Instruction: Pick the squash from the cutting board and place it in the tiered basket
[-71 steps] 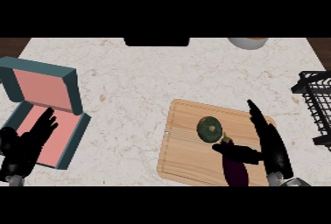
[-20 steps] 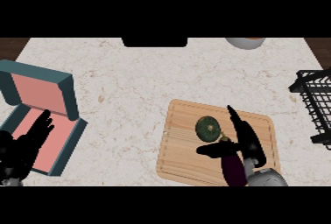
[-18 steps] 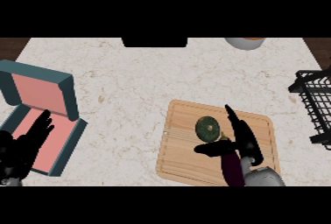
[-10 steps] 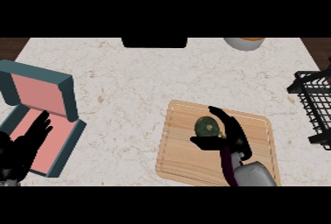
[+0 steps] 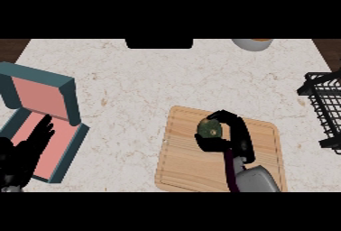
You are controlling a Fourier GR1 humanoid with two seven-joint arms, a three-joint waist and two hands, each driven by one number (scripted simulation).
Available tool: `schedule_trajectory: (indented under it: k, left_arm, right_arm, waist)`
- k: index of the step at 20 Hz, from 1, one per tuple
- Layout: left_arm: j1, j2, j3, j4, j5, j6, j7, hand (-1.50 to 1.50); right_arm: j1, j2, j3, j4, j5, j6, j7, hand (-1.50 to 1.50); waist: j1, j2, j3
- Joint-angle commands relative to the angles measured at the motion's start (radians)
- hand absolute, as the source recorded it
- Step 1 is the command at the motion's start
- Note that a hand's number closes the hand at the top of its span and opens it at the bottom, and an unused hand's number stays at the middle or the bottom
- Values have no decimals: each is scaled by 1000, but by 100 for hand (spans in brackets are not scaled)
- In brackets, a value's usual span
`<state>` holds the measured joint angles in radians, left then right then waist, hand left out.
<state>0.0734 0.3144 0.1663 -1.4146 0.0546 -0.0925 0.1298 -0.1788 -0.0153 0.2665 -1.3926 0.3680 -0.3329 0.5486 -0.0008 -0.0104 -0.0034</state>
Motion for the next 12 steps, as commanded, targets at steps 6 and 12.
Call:
schedule_trajectory:
  k: [6, 12]
  left_arm:
    - [-13, 0, 22, -6, -3, -9, 61, 0]
    - [16, 4, 29, 20, -14, -1, 30, 0]
  right_arm:
    - [183, -72, 111, -275, 178, -13, 161, 150]
    - [174, -293, 439, -366, 506, 191, 130, 150]
  waist:
    - [-9, 5, 3]
    - [-31, -21, -8]
